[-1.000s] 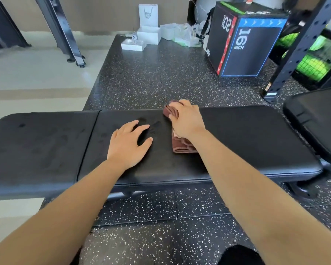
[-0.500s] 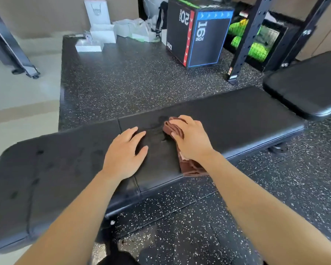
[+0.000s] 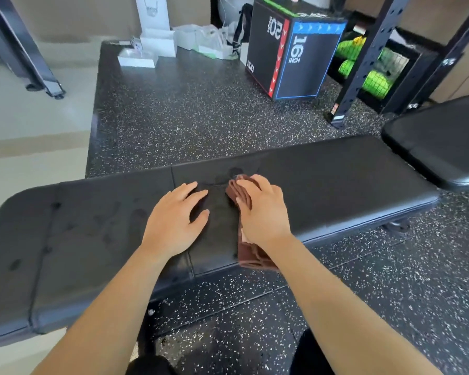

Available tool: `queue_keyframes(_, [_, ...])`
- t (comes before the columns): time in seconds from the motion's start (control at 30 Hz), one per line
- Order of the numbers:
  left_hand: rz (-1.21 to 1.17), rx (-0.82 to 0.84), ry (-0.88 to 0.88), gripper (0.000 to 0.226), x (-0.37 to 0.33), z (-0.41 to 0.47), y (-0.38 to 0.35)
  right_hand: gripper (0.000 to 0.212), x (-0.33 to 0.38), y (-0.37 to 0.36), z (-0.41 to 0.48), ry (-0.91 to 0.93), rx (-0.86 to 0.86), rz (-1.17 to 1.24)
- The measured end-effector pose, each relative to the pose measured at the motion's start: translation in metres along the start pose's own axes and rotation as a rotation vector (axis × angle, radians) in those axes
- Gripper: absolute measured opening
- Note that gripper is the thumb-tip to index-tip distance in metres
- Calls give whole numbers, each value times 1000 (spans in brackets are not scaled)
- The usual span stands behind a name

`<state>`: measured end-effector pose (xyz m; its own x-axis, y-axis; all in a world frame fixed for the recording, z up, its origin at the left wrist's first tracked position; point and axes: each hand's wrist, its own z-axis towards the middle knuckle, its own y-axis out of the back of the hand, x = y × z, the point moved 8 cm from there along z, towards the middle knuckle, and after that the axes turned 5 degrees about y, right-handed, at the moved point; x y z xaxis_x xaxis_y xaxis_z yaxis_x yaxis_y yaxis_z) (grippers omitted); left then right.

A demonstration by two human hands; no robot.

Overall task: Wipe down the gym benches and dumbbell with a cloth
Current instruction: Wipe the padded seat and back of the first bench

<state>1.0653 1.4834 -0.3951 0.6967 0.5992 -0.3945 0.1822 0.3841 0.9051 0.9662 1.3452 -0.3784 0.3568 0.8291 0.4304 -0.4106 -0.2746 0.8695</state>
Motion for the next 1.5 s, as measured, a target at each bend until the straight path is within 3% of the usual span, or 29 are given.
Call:
queue_keyframes(0.2, [-1,-33,62,48,5,1,2,40,-22,-9,77,-92,19,-4])
queue_keyframes(0.43, [-113,-19,128,45,8,5,6,38,-17,-13,108,-16,107,-6])
queue_keyframes(0.53, [-130,18,126,48,13,3,14,38,7,-14,78,110,145,-16])
queue_keyframes(0.63, [58,-18,179,56,41,1,30,33,41,-21,36,286,96,49])
queue_keyframes(0.77, [131,-47,343,58,76,-7,36,40,51,-35,46,229,145,62])
queue_keyframes(1.03, [137,-121,329,57,81,-4,36,57,79,-68,111,174,261,-19])
queue_keyframes(1.3, [120,-133,305,57,78,-3,38,42,89,-59,49,263,191,-10])
queue_keyframes(1.5, [100,-138,313,55,82,-3,37,42,89,-60,66,181,188,21])
